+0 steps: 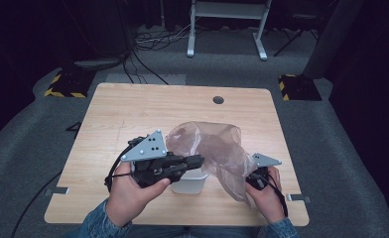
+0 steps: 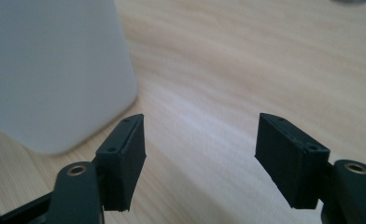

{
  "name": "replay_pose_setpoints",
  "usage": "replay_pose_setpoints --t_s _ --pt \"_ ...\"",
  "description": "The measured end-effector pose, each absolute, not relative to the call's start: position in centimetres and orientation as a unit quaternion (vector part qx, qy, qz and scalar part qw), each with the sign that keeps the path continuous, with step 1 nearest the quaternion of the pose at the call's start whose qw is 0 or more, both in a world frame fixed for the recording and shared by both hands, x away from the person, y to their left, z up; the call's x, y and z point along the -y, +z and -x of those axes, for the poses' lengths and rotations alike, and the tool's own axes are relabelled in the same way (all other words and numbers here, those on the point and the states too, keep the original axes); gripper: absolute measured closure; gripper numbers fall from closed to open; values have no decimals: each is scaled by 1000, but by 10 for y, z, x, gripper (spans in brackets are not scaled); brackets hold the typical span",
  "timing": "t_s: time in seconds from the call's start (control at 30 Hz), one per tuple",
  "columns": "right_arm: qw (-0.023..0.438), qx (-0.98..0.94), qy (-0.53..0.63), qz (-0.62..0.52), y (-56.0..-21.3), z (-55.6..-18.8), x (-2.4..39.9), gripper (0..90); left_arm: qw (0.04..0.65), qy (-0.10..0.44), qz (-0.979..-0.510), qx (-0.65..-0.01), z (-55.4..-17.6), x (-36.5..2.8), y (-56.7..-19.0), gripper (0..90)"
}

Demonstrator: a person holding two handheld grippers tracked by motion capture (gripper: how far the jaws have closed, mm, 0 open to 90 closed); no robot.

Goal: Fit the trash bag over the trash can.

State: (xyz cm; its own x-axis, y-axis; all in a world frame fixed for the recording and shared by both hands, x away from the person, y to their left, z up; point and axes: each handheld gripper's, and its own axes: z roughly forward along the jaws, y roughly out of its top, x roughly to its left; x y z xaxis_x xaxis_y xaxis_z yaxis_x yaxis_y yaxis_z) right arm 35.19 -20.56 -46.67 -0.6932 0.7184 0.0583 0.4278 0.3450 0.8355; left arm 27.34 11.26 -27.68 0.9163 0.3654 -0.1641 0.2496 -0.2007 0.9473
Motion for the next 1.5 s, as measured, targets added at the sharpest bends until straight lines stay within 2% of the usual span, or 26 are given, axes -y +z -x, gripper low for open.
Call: replay_pose_setpoints --t_s 0.37,0.63,0.87,1.03,1.2,1.5 --pt "195 -787 497 -308 -387 -381 181 330 600 25 -776 -196 -276 -109 -283 887" --pt "219 -777 517 -285 -351 -400 162 321 597 12 -780 -187 -272 -105 -288 886" --pt "226 -758 557 -252 -326 -394 150 319 595 -27 -785 -174 -268 -94 -293 884" --pt "204 -783 547 -217 -329 -389 136 307 598 -17 -780 -185 -273 -97 -294 881" --pt "171 -813 520 -199 -342 -389 130 310 604 15 -767 -214 -287 -112 -295 878" --pt "214 -784 524 -256 -348 -391 151 311 585 36 -766 -265 -313 -126 -316 866"
